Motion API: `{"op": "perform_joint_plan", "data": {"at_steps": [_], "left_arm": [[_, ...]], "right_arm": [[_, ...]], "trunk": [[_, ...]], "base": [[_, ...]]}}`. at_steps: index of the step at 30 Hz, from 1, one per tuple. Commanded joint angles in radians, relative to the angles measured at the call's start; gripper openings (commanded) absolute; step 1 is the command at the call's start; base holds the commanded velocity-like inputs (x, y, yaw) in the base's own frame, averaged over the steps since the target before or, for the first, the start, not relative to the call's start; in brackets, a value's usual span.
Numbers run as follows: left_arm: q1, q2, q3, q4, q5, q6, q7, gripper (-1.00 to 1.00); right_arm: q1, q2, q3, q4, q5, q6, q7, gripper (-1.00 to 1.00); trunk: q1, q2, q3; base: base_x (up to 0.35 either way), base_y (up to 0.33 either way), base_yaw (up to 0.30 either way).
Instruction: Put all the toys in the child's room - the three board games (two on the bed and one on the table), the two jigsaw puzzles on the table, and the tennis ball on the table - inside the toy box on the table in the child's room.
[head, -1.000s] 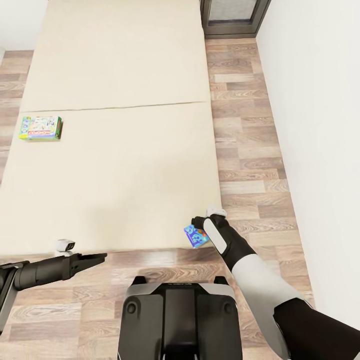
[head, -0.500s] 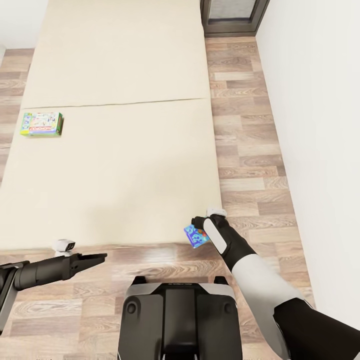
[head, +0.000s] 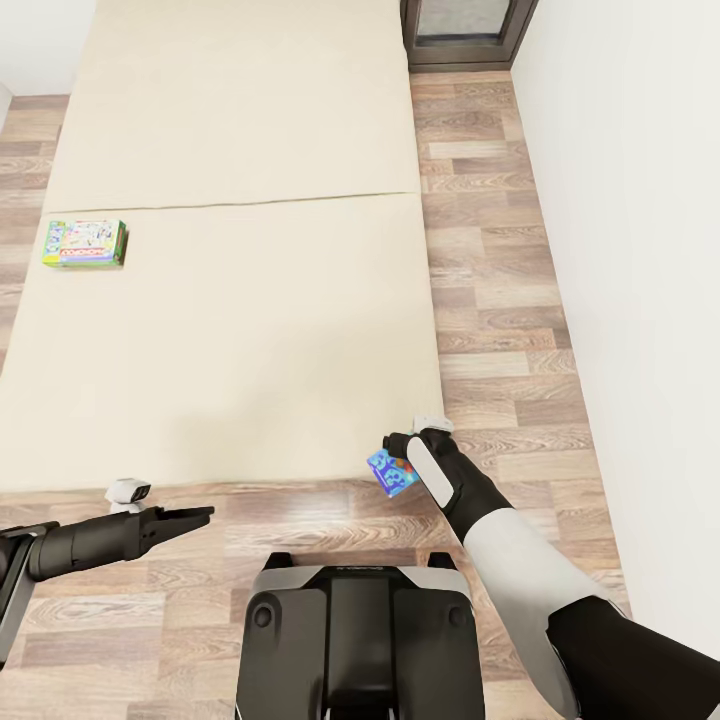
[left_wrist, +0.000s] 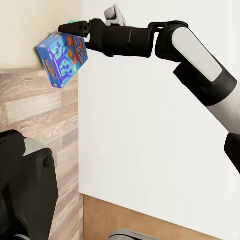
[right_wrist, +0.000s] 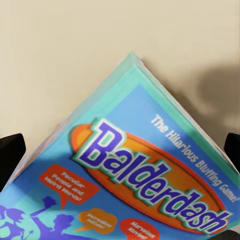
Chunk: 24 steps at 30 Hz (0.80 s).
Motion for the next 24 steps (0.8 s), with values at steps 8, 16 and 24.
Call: {"op": "perform_joint_plan", "data": {"at_steps": [8, 16, 24], "left_arm": [[0.000, 0.000, 0.001, 0.000, -0.001, 0.011, -0.004, 1.00], [0.000, 0.000, 0.002, 0.000, -0.001, 0.011, -0.004, 1.00], [0.000, 0.000, 0.003, 0.000, -0.001, 0.011, -0.004, 1.00]], "right_arm": [[0.000, 0.000, 0.002, -0.001, -0.009, 0.000, -0.009, 1.00], [0.000, 0.000, 0.002, -0.002, -0.009, -0.001, -0.009, 1.00], [0.000, 0.000, 0.002, -0.002, -0.009, -0.001, -0.009, 1.00]], "trunk": [[0.001, -0.002, -0.001], [0.001, -0.002, -0.001], [0.001, -0.002, -0.001]], "base": [[-0.036, 0.000, 0.000], [-0.006, 0.000, 0.000], [0.000, 0.000, 0.000]]}}
